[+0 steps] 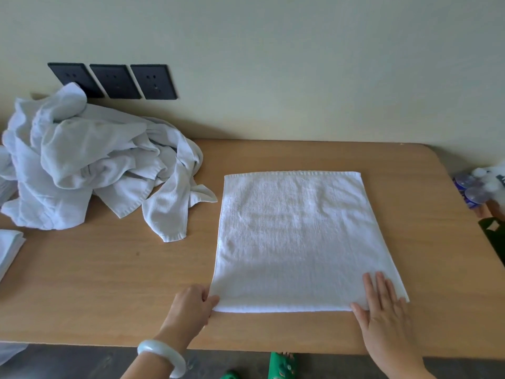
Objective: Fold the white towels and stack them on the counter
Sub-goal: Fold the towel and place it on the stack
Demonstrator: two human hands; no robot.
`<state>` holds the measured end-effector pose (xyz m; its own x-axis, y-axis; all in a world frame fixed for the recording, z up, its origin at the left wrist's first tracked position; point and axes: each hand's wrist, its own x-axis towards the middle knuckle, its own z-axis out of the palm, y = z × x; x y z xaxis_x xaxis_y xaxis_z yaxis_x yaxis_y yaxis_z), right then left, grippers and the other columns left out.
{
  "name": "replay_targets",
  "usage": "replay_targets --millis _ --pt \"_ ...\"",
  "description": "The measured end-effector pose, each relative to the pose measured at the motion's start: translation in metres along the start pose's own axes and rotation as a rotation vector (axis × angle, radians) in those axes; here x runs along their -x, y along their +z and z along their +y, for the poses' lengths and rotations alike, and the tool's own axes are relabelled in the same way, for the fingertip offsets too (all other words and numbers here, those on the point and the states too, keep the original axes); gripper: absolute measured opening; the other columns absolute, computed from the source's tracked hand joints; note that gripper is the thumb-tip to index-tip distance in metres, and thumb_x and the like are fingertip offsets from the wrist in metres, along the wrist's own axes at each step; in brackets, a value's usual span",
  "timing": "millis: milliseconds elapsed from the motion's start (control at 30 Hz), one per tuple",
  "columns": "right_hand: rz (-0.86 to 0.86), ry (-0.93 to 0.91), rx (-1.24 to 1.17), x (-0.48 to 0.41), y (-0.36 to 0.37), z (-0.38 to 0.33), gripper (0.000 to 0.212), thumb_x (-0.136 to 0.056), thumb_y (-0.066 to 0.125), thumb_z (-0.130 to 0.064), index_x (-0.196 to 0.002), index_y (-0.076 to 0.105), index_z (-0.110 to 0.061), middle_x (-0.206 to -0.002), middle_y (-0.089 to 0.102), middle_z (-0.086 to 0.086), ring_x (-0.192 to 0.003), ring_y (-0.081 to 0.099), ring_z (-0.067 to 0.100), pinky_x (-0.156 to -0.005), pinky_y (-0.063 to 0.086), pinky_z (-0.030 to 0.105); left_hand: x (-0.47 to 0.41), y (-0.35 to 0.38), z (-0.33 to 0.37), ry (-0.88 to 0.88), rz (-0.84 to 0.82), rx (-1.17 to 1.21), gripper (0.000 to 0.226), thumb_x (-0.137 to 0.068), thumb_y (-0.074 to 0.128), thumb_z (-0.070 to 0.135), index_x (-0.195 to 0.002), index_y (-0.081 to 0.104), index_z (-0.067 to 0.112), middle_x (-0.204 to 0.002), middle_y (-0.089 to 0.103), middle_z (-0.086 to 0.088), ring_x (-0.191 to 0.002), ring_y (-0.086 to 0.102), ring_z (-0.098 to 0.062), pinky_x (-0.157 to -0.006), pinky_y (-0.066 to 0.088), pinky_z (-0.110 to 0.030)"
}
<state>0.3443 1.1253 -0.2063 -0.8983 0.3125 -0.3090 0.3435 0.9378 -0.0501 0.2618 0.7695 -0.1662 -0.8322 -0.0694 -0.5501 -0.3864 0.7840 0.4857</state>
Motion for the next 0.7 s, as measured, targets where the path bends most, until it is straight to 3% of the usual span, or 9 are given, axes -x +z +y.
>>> replay_targets --millis 67,133,233,333,400,467,600,633,700 --pt "0.067 0.027 0.034 -0.007 -0.022 -0.016 0.075 -0.093 -0.003 -0.060 -0.155 0.006 -0.018 -0.162 0.005 0.006 -0.149 0.010 0.019 -0.120 0.012 0.045 -0.004 0.003 0.013 0.047 0.155 -0.188 0.028 -0.092 0.062 0.035 -0.100 0.053 0.010 -0.097 0.057 -0.003 -0.097 0.058 -0.020 -0.081 0.044 -0.029" --pt "0.263 -0.095 -0.027 -0.025 -0.038 -0.042 0.069 -0.099 0.011 -0.051 -0.144 0.042 -0.008 -0.152 0.038 0.012 -0.142 0.034 0.025 -0.115 0.022 0.049 -0.012 0.016 0.033 0.225 0.383 -0.398 0.041 -0.089 0.064 0.038 -0.116 0.052 0.009 -0.115 0.051 -0.006 -0.111 0.054 -0.025 -0.092 0.046 -0.031" --pt "0.289 -0.385 -0.093 -0.064 -0.040 -0.095 0.059 -0.100 0.023 -0.043 -0.147 0.038 -0.010 -0.155 0.030 0.011 -0.146 0.024 0.027 -0.115 0.016 0.046 -0.036 0.055 0.074 0.572 0.450 -0.443 0.055 -0.091 0.051 0.038 -0.133 0.054 0.002 -0.143 0.049 -0.017 -0.135 0.046 -0.034 -0.108 0.037 -0.041" --pt "0.214 -0.572 -0.039 -0.099 -0.022 -0.117 0.059 -0.102 0.016 -0.046 -0.151 0.030 -0.015 -0.161 0.015 0.005 -0.148 0.015 0.024 -0.115 0.014 0.045 -0.062 0.079 0.094 0.654 0.316 -0.486 0.060 -0.097 0.032 0.042 -0.147 0.040 0.011 -0.158 0.029 -0.014 -0.145 0.030 -0.030 -0.111 0.022 -0.046" --pt "0.220 -0.529 -0.011 -0.120 -0.014 -0.094 0.062 -0.102 0.014 -0.049 -0.152 0.026 -0.015 -0.161 0.013 0.003 -0.149 0.011 0.020 -0.117 0.012 0.043 -0.078 0.077 0.080 0.682 0.302 -0.540 0.061 -0.099 0.031 0.049 -0.154 0.026 0.023 -0.162 0.018 -0.006 -0.149 0.021 -0.025 -0.114 0.017 -0.048" --pt "0.277 -0.336 -0.024 -0.142 -0.012 -0.055 0.066 -0.099 0.007 -0.051 -0.154 0.016 -0.013 -0.162 0.009 0.003 -0.150 0.002 0.016 -0.120 0.005 0.039 -0.095 0.064 0.055 0.590 0.366 -0.561 0.064 -0.099 0.023 0.055 -0.157 0.012 0.029 -0.164 0.011 -0.002 -0.151 0.011 -0.022 -0.117 0.012 -0.047" --pt "0.275 0.114 -0.107 -0.170 -0.034 -0.022 0.071 -0.099 0.011 -0.049 -0.152 0.011 -0.001 -0.160 0.013 0.016 -0.148 0.012 0.029 -0.120 0.007 0.046 -0.111 0.036 0.045 0.292 0.551 -0.439 0.072 -0.099 0.010 0.055 -0.153 0.019 0.008 -0.159 0.022 -0.016 -0.148 0.018 -0.029 -0.117 0.009 -0.043" --pt "0.324 0.125 -0.102 -0.174 -0.041 -0.033 0.069 -0.100 0.016 -0.045 -0.149 0.018 0.004 -0.157 0.021 0.022 -0.146 0.018 0.034 -0.118 0.011 0.049 -0.113 0.035 0.058 0.309 0.574 -0.425 0.072 -0.100 0.014 0.051 -0.151 0.023 0.002 -0.158 0.020 -0.018 -0.148 0.016 -0.030 -0.118 0.009 -0.043" --pt "0.484 -0.085 -0.133 -0.179 -0.049 -0.073 0.064 -0.099 0.025 -0.038 -0.142 0.036 0.009 -0.149 0.034 0.026 -0.141 0.029 0.037 -0.117 0.013 0.049 -0.120 0.042 0.094 0.470 0.566 -0.413 0.064 -0.101 0.025 0.040 -0.151 0.024 0.000 -0.160 0.016 -0.018 -0.150 0.011 -0.030 -0.118 0.010 -0.044"
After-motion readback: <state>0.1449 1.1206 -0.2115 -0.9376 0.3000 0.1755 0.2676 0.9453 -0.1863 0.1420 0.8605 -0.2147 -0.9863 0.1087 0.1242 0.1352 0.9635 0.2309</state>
